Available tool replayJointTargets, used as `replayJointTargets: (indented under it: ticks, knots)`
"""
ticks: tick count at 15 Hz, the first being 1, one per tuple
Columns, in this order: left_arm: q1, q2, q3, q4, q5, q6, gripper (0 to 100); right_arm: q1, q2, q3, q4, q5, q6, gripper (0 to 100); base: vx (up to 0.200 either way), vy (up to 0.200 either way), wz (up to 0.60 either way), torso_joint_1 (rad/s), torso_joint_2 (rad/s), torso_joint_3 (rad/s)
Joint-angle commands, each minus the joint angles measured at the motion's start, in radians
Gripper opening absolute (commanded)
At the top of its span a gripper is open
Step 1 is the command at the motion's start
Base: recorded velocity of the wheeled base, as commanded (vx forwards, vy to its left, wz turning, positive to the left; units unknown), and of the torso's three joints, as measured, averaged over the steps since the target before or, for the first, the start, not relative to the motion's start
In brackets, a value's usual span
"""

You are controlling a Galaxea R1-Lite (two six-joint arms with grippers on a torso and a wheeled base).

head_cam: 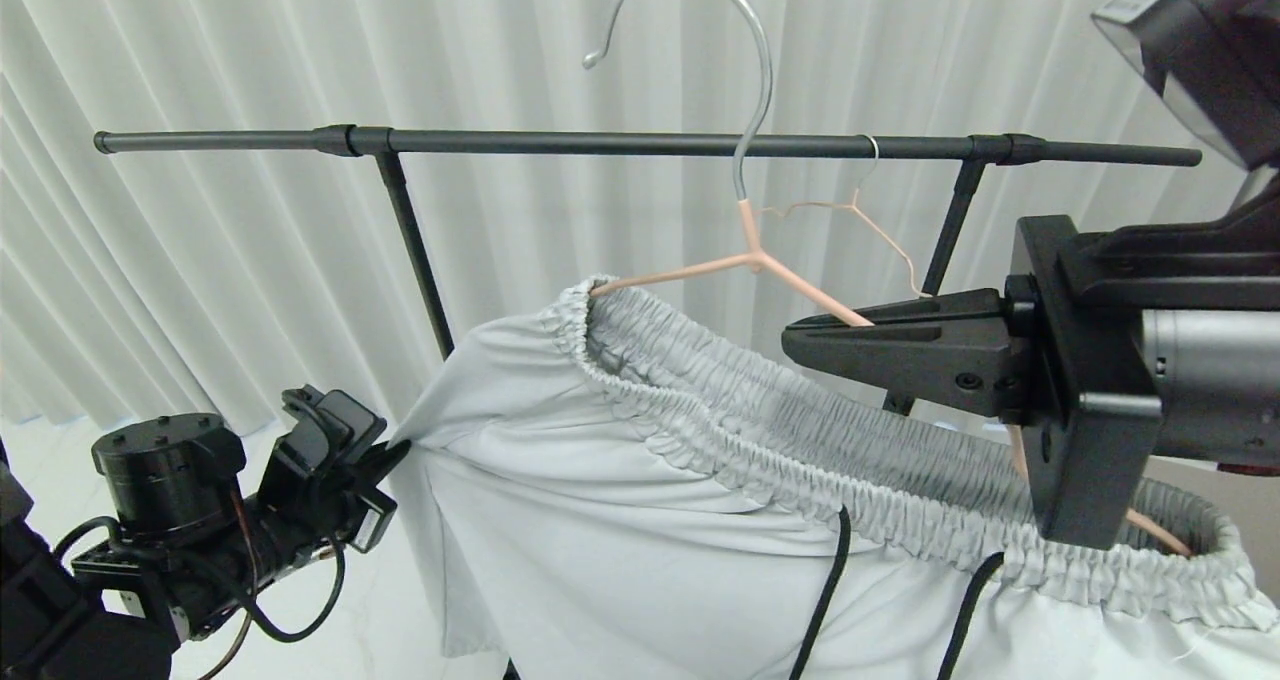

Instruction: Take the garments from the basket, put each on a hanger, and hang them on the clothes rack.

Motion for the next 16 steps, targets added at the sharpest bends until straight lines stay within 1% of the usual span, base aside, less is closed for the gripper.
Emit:
replayJointTargets:
  ticks: [1,4,5,6,9,11,12,13,14,16]
  knots:
    - [0.007,0.002,0.003,0.0,0.001,0.0,0,0.0,-0.001,0.0,-0.003,0.001,0.0,0,0.0,0.0,0.0,0.0,0.0,0.0]
    - [-0.018,-0.048,0.02,0.0,-0.011,-0.01,0,-0.004,0.004,0.001,-0.006,-0.002,0.002,0,0.0,0.0,0.0,0.0,0.0,0.0]
    - [-0.019,-0.054,0.027,0.0,-0.013,-0.012,100,-0.006,0.006,0.001,-0.006,-0.004,0.003,0,0.0,0.0,0.0,0.0,0.0,0.0]
    - [-0.021,-0.07,0.035,0.0,-0.016,-0.012,100,-0.018,0.007,0.001,-0.008,-0.004,0.003,0,0.0,0.0,0.0,0.0,0.0,0.0]
    - [-0.024,-0.139,0.07,0.0,-0.091,-0.003,100,-0.07,0.013,-0.002,-0.008,-0.004,0.003,0,0.0,0.0,0.0,0.0,0.0,0.0]
    - [-0.024,-0.235,0.115,0.0,-0.123,-0.015,100,-0.124,0.022,-0.005,-0.009,-0.006,0.005,0,0.0,0.0,0.0,0.0,0.0,0.0]
    - [-0.024,-0.265,0.126,0.0,-0.13,-0.026,100,-0.138,0.025,-0.005,-0.009,-0.006,0.005,0,0.0,0.0,0.0,0.0,0.0,0.0]
    - [-0.024,-0.323,0.135,0.009,-0.13,-0.079,100,-0.167,0.029,-0.002,-0.015,-0.006,0.006,0,0.0,0.0,0.0,0.0,0.0,0.0]
    - [-0.024,-0.349,0.135,0.015,-0.122,-0.112,100,-0.196,0.039,-0.005,-0.015,-0.006,0.006,0,0.0,0.0,0.0,0.0,0.0,0.0]
    - [-0.021,-0.363,0.135,0.018,-0.103,-0.115,100,-0.238,0.061,-0.011,-0.024,-0.006,0.006,0,0.0,0.0,0.0,0.0,0.0,0.0]
